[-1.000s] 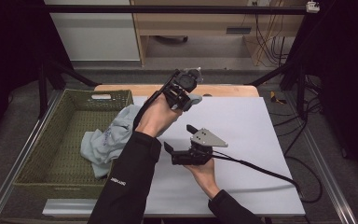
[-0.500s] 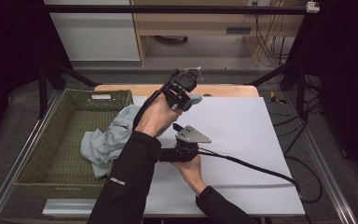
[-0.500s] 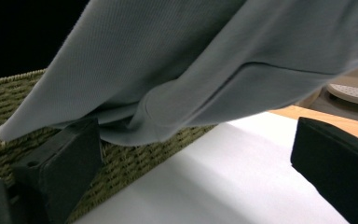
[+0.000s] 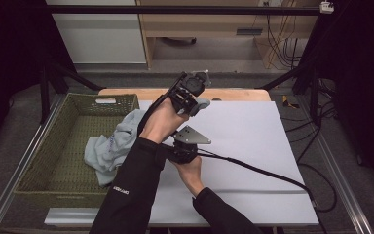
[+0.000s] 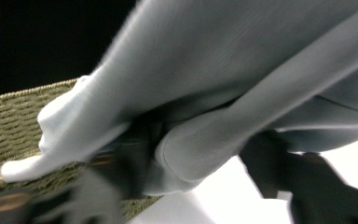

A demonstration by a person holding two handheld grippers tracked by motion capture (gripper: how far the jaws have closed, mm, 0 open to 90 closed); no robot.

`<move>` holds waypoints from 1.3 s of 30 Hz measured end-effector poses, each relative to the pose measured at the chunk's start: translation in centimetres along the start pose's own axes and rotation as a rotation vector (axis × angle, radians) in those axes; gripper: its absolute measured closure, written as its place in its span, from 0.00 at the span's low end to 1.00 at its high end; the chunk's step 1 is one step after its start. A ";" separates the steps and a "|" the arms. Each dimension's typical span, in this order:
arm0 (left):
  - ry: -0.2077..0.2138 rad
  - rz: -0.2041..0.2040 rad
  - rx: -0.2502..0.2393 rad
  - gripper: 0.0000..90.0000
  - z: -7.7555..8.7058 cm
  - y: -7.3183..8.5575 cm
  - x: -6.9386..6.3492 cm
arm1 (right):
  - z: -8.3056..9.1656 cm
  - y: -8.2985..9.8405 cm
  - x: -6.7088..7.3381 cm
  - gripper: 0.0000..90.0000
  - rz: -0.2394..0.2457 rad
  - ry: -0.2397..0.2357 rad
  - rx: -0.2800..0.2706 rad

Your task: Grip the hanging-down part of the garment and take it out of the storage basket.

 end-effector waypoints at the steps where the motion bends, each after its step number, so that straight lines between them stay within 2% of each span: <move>1: -0.003 0.000 0.001 0.91 0.0 0.0 0.1 | 0.0 -0.2 -0.1 0.79 0.002 0.001 -0.006; 2: -0.001 0.000 -0.001 0.91 0.1 0.1 0.1 | 0.1 -0.2 -0.2 0.87 0.006 0.003 0.002; 3: -0.001 0.000 -0.001 0.91 0.1 0.1 0.1 | 0.1 -0.2 -0.2 0.87 0.006 0.003 0.002; 5: -0.005 0.011 -0.006 0.91 0.1 0.1 0.2 | 0.3 -0.2 -0.2 0.96 0.014 0.000 0.016; 8: -0.004 0.006 -0.006 0.91 0.2 0.1 0.2 | 0.7 -0.3 -0.3 0.97 0.008 -0.011 0.035; 12: -0.009 0.002 -0.011 0.91 0.4 0.0 0.4 | 1.2 -0.5 -0.4 0.97 -0.015 -0.018 0.024; 14: -0.009 0.005 -0.015 0.91 0.4 0.0 0.3 | 2.1 -0.5 -0.8 0.97 -0.001 -0.028 0.024; 17: -0.007 0.004 -0.017 0.91 0.4 -0.2 0.2 | 2.6 -0.6 -0.7 0.97 -0.029 -0.019 0.026; 18: -0.009 0.002 -0.015 0.91 0.4 -0.2 0.2 | 3.0 -0.7 -0.8 0.97 -0.012 -0.037 0.019; 20: -0.007 -0.002 -0.014 0.91 0.3 -0.2 0.1 | 4.1 -1.1 -0.9 0.97 0.019 -0.035 0.012; 22: -0.007 -0.003 -0.012 0.91 0.4 -0.2 0.2 | 4.4 -1.2 -1.0 0.97 0.024 -0.040 0.011; 25: -0.009 0.006 -0.025 0.91 0.4 -0.3 0.2 | 6.2 -2.0 -2.1 0.97 0.003 -0.033 -0.003; 26: -0.012 0.007 -0.026 0.91 0.4 -0.3 0.2 | 6.2 -2.0 -2.1 0.97 0.003 -0.033 -0.003; 27: -0.011 0.000 -0.014 0.91 0.4 -0.3 0.3 | 7.1 -2.3 -2.5 0.97 0.017 -0.031 -0.008; 30: -0.007 -0.002 -0.013 0.91 0.4 -0.2 0.3 | 7.7 -2.6 -2.8 0.97 0.026 -0.040 -0.017; 31: -0.011 0.004 -0.018 0.91 0.5 -0.2 0.3 | 8.6 -2.9 -3.0 0.97 0.041 -0.042 -0.015; 32: -0.012 0.012 -0.024 0.91 0.5 -0.3 0.3 | 8.6 -2.9 -3.0 0.97 0.041 -0.042 -0.015; 33: -0.014 0.006 -0.018 0.91 0.5 -0.2 0.4 | 9.3 -3.2 -3.4 0.97 0.049 -0.040 -0.020; 39: -0.005 0.006 -0.026 0.91 0.6 -0.2 0.3 | 10.8 -4.0 -4.5 0.97 0.048 -0.027 -0.041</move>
Point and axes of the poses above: each handheld gripper's, and its own axes: z roughly backward along the jaws, y roughly out of its underside, x roughly to its left, the point moved 6 cm from there along -z, roughly forward along the jaws, and after that the axes turned 10 degrees about -x, right-handed, at the moved point
